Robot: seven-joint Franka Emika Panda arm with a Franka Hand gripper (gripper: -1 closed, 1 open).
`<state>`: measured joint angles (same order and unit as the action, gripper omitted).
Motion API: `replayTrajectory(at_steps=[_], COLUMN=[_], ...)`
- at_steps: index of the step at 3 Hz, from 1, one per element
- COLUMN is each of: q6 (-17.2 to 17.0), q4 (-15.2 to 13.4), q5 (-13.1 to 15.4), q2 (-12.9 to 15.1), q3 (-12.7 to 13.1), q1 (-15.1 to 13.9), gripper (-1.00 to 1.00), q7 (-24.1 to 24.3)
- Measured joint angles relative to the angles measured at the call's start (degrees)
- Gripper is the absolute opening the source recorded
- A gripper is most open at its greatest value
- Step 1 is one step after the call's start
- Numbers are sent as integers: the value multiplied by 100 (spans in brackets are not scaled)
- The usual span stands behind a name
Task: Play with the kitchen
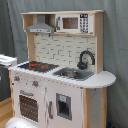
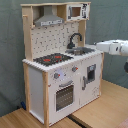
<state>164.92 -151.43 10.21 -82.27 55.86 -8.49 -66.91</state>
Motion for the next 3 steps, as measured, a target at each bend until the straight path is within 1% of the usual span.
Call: replayTrajectory(at_steps=[1, 2, 3], q6=[283, 553, 776], q4=[58, 93, 334], q5=[0, 0, 0], q2=[91, 207, 508], q3=[-312, -569, -675], q1=[-274, -557, -904], gripper=[100, 100, 100], q7=[-366, -737, -1030])
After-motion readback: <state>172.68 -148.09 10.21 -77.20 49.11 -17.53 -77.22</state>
